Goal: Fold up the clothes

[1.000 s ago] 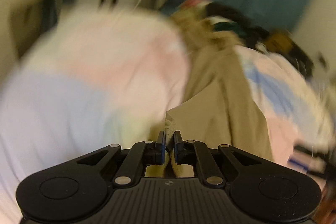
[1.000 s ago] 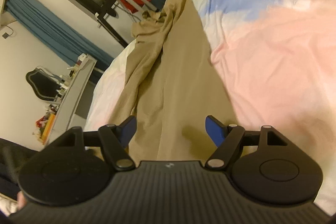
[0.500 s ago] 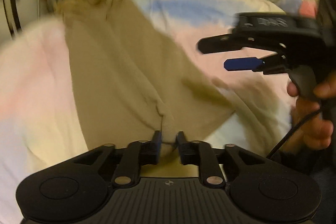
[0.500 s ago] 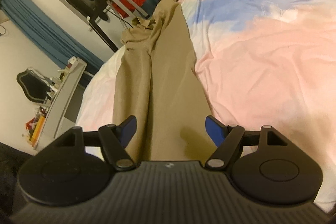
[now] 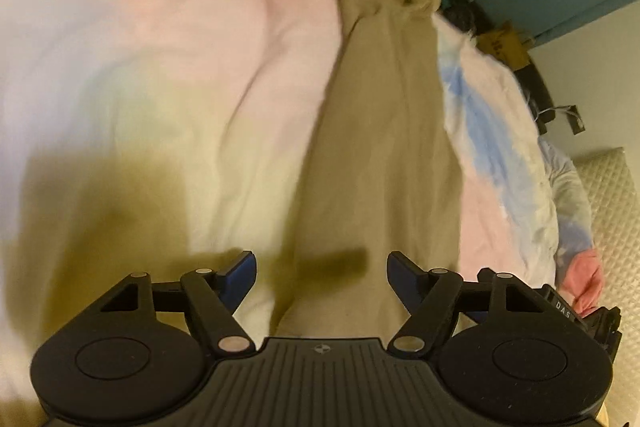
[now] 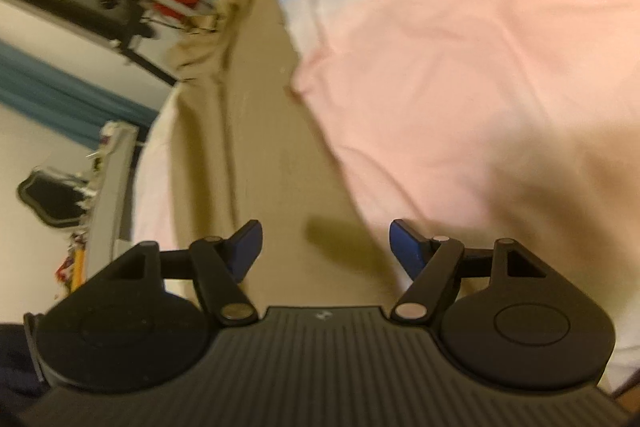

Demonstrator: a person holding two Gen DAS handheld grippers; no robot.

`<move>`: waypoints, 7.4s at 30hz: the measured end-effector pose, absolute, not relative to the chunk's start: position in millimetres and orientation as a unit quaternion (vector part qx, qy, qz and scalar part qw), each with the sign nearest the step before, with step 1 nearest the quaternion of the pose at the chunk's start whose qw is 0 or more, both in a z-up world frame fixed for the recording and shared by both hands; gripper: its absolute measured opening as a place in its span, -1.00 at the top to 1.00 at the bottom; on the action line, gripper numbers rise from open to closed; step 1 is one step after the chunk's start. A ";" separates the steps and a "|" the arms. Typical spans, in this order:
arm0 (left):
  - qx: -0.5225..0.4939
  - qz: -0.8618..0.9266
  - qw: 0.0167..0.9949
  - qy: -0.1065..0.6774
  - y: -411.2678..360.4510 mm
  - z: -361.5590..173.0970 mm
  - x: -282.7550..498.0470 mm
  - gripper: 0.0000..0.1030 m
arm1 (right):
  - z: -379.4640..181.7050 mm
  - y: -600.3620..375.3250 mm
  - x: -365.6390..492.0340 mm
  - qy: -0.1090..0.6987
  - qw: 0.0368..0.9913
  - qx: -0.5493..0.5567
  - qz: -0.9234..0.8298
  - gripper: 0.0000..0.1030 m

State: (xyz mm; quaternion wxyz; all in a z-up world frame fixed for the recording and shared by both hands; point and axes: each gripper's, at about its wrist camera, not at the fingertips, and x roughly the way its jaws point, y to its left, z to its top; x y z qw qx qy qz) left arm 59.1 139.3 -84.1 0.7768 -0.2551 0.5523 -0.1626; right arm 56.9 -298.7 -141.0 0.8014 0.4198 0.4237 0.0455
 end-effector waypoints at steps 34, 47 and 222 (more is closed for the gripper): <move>-0.241 -0.199 0.764 0.564 112.2 -113.3 56.4 0.43 | -158.6 -275.6 60.2 0.450 0.779 0.421 0.118 0.10; -0.349 -0.212 0.791 0.456 146.1 -56.8 42.8 0.93 | -95.0 -286.8 57.5 0.396 0.798 0.426 0.158 0.85; -0.378 -0.184 0.840 0.344 106.9 18.4 -49.9 0.85 | -12.8 -294.4 -6.3 0.311 0.819 0.467 0.122 0.84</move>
